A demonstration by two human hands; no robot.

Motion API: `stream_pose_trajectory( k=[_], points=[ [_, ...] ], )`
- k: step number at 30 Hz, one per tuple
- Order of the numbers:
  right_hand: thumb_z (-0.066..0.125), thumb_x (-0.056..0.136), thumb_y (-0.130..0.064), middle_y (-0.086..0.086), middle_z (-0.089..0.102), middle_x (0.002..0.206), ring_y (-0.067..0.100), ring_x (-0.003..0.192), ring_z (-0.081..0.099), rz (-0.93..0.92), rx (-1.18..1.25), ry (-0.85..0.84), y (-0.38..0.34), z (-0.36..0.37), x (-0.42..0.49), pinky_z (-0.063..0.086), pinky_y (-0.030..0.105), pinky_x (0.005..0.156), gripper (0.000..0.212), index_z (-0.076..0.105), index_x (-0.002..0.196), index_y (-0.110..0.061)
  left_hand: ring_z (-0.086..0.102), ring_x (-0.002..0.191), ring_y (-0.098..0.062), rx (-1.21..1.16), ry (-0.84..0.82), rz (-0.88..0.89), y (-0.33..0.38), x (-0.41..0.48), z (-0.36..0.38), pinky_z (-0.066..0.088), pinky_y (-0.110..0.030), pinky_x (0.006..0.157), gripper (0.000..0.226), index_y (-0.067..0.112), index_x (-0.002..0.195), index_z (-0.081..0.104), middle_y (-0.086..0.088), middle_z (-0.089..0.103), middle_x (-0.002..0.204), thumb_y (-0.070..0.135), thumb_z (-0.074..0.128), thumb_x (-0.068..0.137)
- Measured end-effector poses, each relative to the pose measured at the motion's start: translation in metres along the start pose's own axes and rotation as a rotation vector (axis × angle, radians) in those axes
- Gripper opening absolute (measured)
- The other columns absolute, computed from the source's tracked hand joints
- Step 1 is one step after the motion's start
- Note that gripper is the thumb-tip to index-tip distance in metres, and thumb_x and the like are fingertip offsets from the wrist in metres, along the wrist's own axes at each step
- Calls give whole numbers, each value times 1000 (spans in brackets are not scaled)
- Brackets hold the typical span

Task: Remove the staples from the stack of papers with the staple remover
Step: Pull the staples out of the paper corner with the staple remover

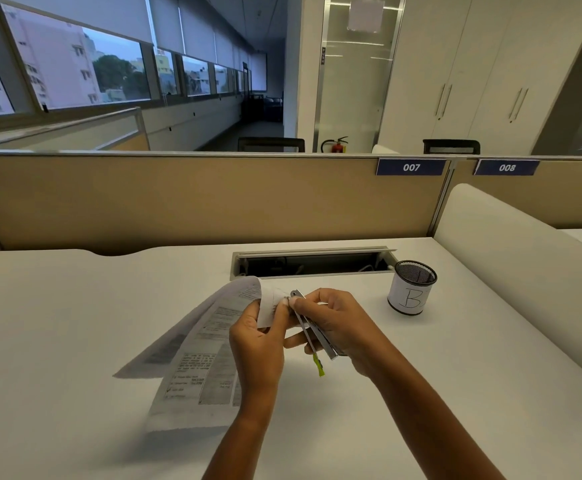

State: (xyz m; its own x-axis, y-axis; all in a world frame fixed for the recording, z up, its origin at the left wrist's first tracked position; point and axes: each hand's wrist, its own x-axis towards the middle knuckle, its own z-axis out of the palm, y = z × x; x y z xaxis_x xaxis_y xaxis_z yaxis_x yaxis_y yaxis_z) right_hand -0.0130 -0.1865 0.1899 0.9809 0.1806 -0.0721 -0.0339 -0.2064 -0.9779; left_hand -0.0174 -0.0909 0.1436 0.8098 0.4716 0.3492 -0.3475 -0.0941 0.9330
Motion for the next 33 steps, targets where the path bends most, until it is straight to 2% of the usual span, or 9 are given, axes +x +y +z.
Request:
stream_pose_trajectory(
  k=[2,7,13,15,19,24,27,30,33],
  points=[
    [52,88,-31,-3,65,71,6,49,66,11,-33,-23,-3,-3,0,48,12,43,21,53,77,-13,60,69,-9,10,-28,-21,-2,1,-1,46,-7,54,19,16,96,58,5,60,84,16,63,78],
    [54,87,-30,-4,67,68,7,50,65,27,-129,-76,-13,-12,-2,48,12,41,26,57,63,-19,61,69,-14,1,-69,-64,-5,1,-2,48,-13,58,16,18,91,59,1,63,83,18,64,76],
    [56,87,-30,5,70,82,10,52,66,85,-187,-130,-19,-17,0,50,15,45,25,61,66,-16,61,67,-9,-88,-73,-139,-3,-4,-2,48,-12,55,19,31,82,57,13,60,76,16,65,74],
    [55,87,-30,2,69,77,9,51,66,80,-164,-124,-17,-16,0,50,15,45,26,60,66,-16,61,64,-7,-97,-59,-131,-2,-4,-1,48,-10,52,20,34,79,56,15,60,75,16,65,74],
    [52,88,-33,-3,67,68,7,46,65,56,-104,-78,-7,-8,-1,49,13,43,30,59,64,-18,60,64,-6,-96,-32,-125,-3,-6,2,47,-10,52,17,26,85,56,12,59,75,16,65,75],
    [50,89,-31,-5,63,64,3,42,63,-4,-67,18,4,2,-1,46,10,41,31,55,61,-19,60,65,-7,-103,-38,-121,-5,-7,4,48,-13,55,15,24,84,55,11,59,73,13,62,77],
    [48,90,-32,-5,63,62,4,42,62,-14,-42,39,7,4,-3,46,10,41,34,55,59,-20,60,65,-6,-114,-41,-115,-7,-7,3,49,-9,50,16,23,85,55,10,60,75,11,61,77],
    [47,90,-33,-2,63,63,7,44,60,-14,-10,57,10,5,-4,48,13,43,35,56,58,-22,60,66,-9,-108,-39,-119,-7,-7,3,49,-9,52,17,21,88,54,4,60,81,10,61,77],
    [47,90,-33,-3,62,61,6,41,59,-9,31,59,12,7,-4,48,13,43,34,57,60,-21,58,66,-6,-137,-30,-108,-6,-7,3,48,-6,50,21,20,90,53,7,58,80,7,61,77]
  ],
)
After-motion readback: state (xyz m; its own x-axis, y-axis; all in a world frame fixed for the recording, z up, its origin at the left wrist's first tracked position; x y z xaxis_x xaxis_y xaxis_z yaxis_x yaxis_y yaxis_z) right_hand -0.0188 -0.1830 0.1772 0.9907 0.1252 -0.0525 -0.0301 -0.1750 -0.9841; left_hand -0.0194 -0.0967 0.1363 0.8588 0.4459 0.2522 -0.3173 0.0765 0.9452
